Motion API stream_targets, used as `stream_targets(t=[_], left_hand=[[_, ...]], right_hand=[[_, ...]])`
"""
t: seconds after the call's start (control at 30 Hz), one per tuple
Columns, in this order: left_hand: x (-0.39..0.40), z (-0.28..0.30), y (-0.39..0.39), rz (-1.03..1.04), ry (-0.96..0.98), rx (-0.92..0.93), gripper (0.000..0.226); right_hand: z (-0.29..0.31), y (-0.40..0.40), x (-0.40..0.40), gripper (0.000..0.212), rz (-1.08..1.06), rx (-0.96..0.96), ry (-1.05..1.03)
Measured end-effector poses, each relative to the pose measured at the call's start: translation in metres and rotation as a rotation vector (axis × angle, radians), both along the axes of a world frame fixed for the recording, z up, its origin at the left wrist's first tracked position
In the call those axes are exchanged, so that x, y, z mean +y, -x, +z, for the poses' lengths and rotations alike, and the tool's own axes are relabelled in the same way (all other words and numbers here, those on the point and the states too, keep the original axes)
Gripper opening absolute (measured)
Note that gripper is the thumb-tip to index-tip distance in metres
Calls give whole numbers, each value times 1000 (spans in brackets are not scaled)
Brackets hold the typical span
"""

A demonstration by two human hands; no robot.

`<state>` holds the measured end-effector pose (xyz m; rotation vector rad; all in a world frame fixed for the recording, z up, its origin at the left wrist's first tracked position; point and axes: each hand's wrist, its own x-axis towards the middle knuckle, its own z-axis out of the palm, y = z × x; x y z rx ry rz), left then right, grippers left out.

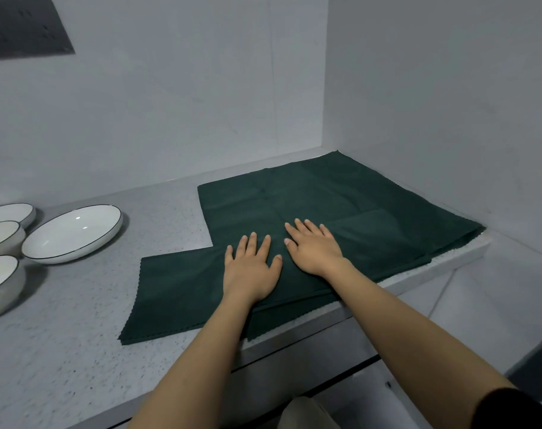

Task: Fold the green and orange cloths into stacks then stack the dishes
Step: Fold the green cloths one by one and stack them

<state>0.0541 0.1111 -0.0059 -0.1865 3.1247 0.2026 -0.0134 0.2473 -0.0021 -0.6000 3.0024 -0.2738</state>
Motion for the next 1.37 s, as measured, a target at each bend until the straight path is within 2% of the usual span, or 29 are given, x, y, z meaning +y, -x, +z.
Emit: stream_targets(t=[0.37, 0.57, 0.63, 0.73, 0.83, 1.07, 1.37], left_hand=[[-1, -3, -1, 0, -5, -10, 60], [0, -7, -1, -4, -6, -19, 60], [1, -6, -1, -6, -10, -16, 59], [0, -3, 1, -10, -25, 0, 57], [0, -1, 2, -9, -49, -2, 54], [-12, 0, -1, -36, -51, 2, 53], [-112, -6, -40, 116, -14, -32, 54]], right_hand=[[-4, 31, 83, 63, -309, -18, -49], [-2, 28, 86, 60, -357, -46, -47], [5, 20, 72, 55, -303, 9, 6], [18, -2, 27, 50, -57, 73, 146], [16, -20, -10, 49, 104, 7, 231], [-3, -23, -17, 50, 99, 32, 87], [-3, -27, -18, 50, 98, 26, 48]])
